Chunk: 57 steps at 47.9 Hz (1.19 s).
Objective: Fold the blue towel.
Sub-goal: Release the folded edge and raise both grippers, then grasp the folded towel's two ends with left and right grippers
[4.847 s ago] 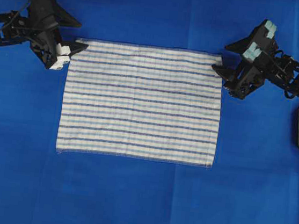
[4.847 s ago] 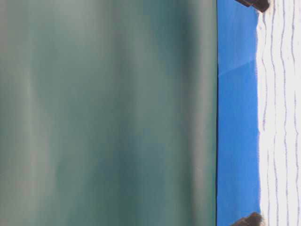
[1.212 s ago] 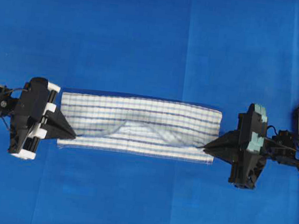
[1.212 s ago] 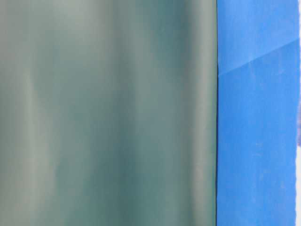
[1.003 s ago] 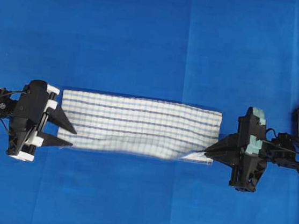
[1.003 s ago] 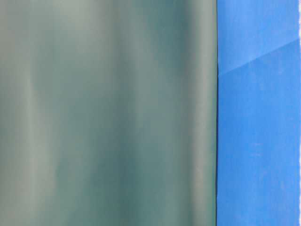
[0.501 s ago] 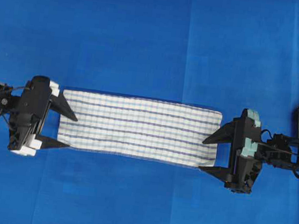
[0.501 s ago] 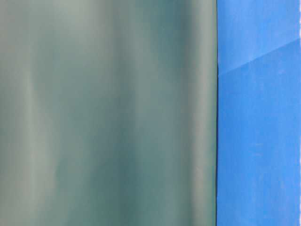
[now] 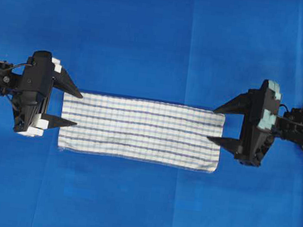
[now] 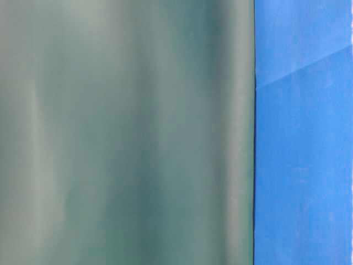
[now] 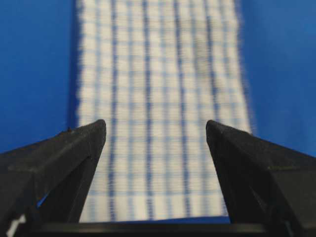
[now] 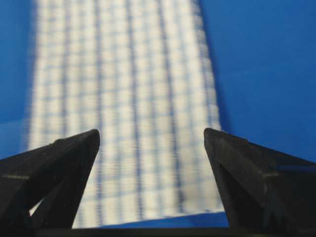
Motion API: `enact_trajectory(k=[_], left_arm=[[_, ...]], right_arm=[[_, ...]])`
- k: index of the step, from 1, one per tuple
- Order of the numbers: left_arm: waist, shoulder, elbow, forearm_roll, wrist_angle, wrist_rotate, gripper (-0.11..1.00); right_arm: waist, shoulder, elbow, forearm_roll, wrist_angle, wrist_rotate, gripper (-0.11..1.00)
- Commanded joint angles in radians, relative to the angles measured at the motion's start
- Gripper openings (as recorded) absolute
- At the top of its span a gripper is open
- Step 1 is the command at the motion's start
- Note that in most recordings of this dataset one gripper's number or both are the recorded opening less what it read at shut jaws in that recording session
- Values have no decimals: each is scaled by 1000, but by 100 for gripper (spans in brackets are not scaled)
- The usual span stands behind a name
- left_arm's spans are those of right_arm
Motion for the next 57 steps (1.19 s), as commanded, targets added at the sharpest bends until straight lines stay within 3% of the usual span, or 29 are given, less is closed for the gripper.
enact_trajectory(k=[1,10,21,26,29,34,39,41,48,57], left_arm=[[26,15,-17,3,-5,12,78],[89,114,-6,2,-29,15,78],[103,204,-5,2,-80,17,77],[103,210,2,2,-78,9,72],[103,207,5,2,-78,5,62],[103,207,5,2,-77,5,35],[103,206,5,2,-71,5,8],[103,206,5,2,-67,5,2],[103,195,-3,2,-51,11,1],[104,110,-12,2,2,11,1]], right_arm=[[-29,25,-6,-2,3,-8,87],[-58,135,-9,-2,-17,-8,87],[-58,213,-25,12,-43,-6,87],[-58,213,-25,12,-41,-6,85],[-58,213,-25,14,-40,-8,82],[-58,213,-28,12,-37,-8,65],[-55,213,-28,12,-31,-9,33],[-54,210,-28,12,-26,-9,24],[-54,183,-28,12,-11,-9,-1],[-54,109,-18,12,-9,-11,-3]])
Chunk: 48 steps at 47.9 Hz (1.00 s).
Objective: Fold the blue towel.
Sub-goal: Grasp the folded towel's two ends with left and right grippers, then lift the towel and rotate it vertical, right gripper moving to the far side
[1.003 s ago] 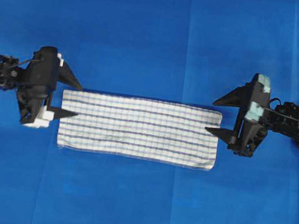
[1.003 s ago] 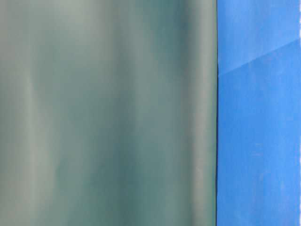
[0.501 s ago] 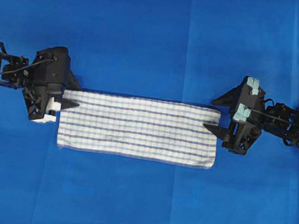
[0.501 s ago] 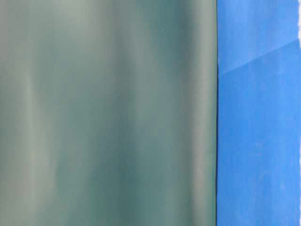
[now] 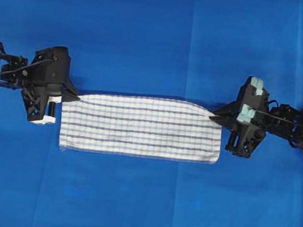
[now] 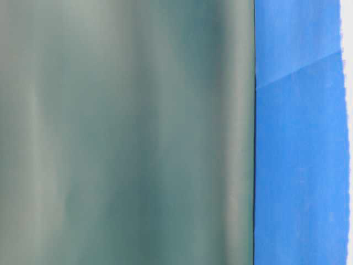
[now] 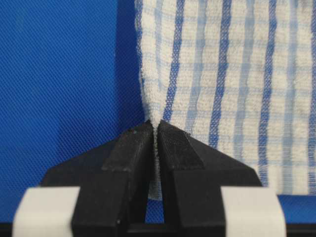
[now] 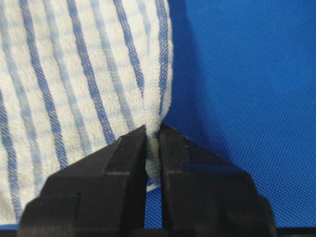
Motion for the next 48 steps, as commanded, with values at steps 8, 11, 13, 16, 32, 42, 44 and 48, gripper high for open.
enact_trajectory(k=[8,11,13,16,32,42,44,48], left_arm=[[0,-169,-40,2,104,3,1],[0,-215,-54,2,147,3,1],[0,-236,-60,3,170,3,1],[-3,-268,-75,2,204,3,1],[-54,-410,-130,2,295,-5,1],[-83,-448,-123,-2,287,-21,1],[-89,-443,-124,-2,281,-32,1],[-101,-428,-133,-2,255,-61,1]], right_arm=[[0,-138,6,-2,21,-18,-3],[-2,-178,11,-2,34,-34,-3],[-2,-202,11,-2,41,-46,-3],[-3,-253,9,-2,55,-71,-3],[-15,-479,-25,0,186,-146,-3],[-23,-502,-28,0,202,-147,-3],[-31,-500,-28,0,202,-147,-3],[-60,-499,-34,0,202,-147,-3]])
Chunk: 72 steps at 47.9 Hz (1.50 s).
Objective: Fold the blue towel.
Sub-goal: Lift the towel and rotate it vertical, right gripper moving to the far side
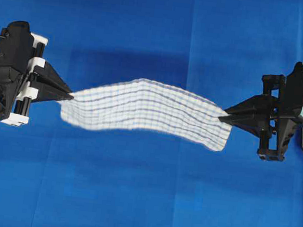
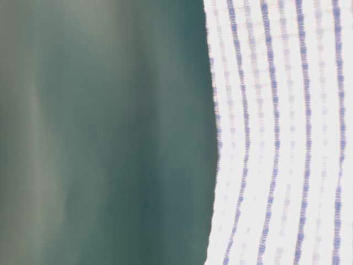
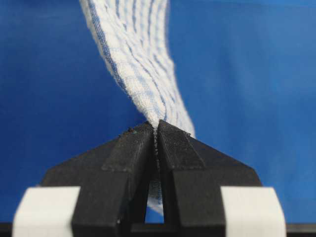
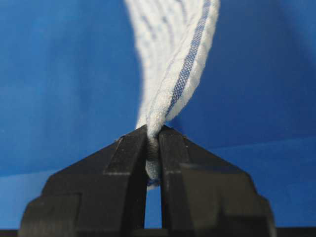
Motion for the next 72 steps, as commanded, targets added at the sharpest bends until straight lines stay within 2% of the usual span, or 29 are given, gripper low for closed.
enact_trajectory(k=[1,7,13,23,31,43,54,62,72], left_arm=[[-18,14,-28,-2,-40,-25,1],[-49,61,-55,-2,-115,-61,1],[-74,133,-98,-2,-179,-66,1],[-101,301,-219,-2,-233,-66,1],[-129,431,-342,-2,-242,-67,1],[-149,565,-483,-2,-264,-67,1],[-149,686,-586,-21,-425,-69,1],[-141,732,-630,-71,-448,-69,1],[-135,742,-612,-166,-488,-69,1]], right_arm=[[-35,2,-31,0,-3,-2,-3],[-117,11,-52,-3,2,-6,-3],[-212,32,-83,-23,26,-23,-3],[-368,117,-172,-34,87,-106,-3],[-443,209,-245,-35,89,-181,-3],[-518,328,-348,-35,81,-267,-3],[-566,388,-416,-35,80,-307,-3],[-575,426,-459,-35,80,-324,-3],[-577,465,-485,-35,80,-327,-3]])
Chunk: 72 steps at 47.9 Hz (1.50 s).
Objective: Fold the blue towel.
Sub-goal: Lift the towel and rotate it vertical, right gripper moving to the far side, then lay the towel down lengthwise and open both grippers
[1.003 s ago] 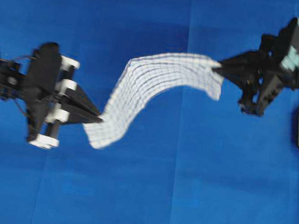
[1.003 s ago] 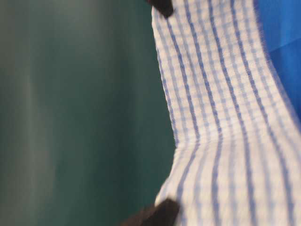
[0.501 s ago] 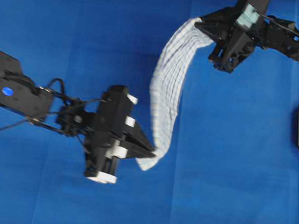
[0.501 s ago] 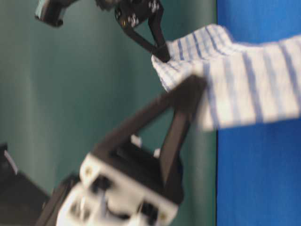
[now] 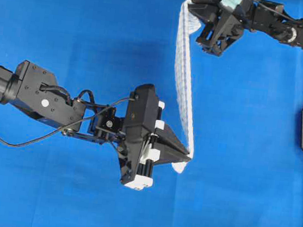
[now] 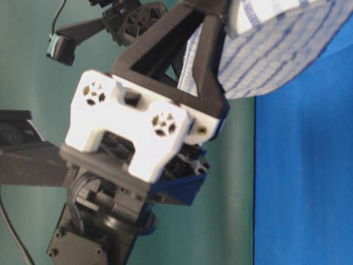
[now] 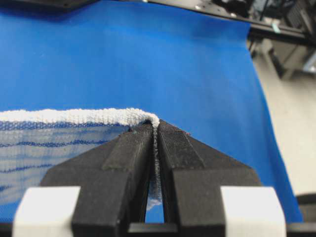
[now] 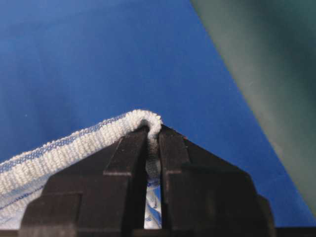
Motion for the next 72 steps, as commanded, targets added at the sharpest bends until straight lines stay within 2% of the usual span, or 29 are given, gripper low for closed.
enact_trajectory(k=[1,4,14,21,34,38,44,55,60,65,69,72], left_arm=[[-3,-12,-5,-35,-43,0,1],[-5,-6,12,-51,-81,0,1],[-23,9,80,-58,-201,0,1],[-43,11,100,-66,-207,-2,1],[-72,-14,198,-183,-242,-2,1],[-80,-25,236,-202,-262,-2,1],[-86,-44,287,-219,-285,-5,2],[-91,-71,359,-224,-295,-69,3],[-94,-74,371,-224,-293,-106,17],[-97,-72,373,-224,-291,-117,44],[-98,-72,368,-224,-291,-117,69],[-100,-71,365,-224,-293,-118,84]], right_arm=[[-9,3,-31,-2,-9,-2,-3],[-12,15,-31,-2,-9,-2,-3],[-18,58,-31,-2,-23,0,-3],[-21,89,-34,-2,-54,0,-3],[-21,175,-83,-2,-32,0,-3],[-21,202,-104,-2,-21,0,-3],[-21,249,-146,-2,2,-2,-3],[-21,334,-224,-5,43,-3,-2],[-21,362,-250,-6,52,-3,-2],[-21,380,-268,-8,54,-3,4],[-15,383,-278,-20,67,-6,19],[-8,387,-281,-40,69,-8,35]])
